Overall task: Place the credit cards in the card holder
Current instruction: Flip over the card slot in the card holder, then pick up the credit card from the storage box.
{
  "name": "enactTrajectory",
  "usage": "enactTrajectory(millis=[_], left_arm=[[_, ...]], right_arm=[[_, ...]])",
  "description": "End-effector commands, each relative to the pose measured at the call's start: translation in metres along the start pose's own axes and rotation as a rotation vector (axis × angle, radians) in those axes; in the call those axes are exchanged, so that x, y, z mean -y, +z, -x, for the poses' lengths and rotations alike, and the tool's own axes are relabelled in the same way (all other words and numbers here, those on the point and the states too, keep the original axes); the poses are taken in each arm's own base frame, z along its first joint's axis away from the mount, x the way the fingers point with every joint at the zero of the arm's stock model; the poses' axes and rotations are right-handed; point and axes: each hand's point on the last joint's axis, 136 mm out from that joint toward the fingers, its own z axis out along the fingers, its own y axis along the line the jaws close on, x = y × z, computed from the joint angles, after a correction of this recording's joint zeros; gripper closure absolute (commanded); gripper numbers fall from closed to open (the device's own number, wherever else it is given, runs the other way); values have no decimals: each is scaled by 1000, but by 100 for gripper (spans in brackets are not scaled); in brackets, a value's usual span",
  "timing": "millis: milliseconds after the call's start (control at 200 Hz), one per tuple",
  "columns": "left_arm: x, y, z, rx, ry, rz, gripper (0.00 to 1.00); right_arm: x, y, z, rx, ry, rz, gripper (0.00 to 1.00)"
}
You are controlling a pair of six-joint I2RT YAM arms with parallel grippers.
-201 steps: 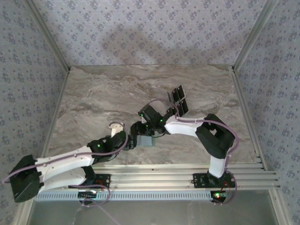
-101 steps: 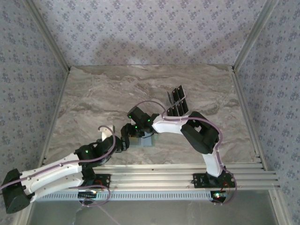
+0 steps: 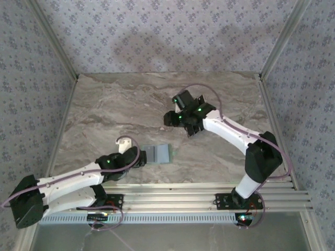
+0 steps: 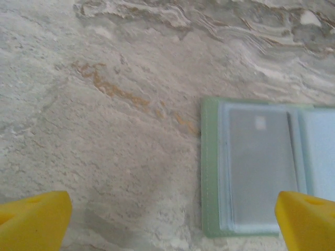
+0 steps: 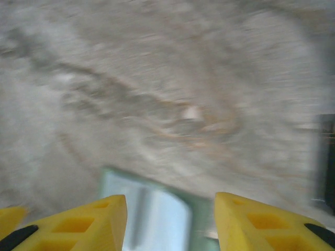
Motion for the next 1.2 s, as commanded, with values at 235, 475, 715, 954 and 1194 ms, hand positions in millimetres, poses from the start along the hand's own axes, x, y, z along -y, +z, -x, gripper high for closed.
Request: enactTrajectory(millis=[235,475,715,954,1194], left_arm=[[-5,12,30,-56,5,73,0],[-1,20,35,-77,18,87,0],[0,29,30,-98,23,96,0],[1,35,27,-117,30,102,0],[2,40,25,-128,35,105,0]], right_arm=[[99,-1,4,-94,-192,-497,61],[107,20,38,-96,-268,-585,67],[112,46,72,-96,-319,-644,69],[123,65,90,-103,-341,-695,71],[132,78,95,-124,-349,-697,75]])
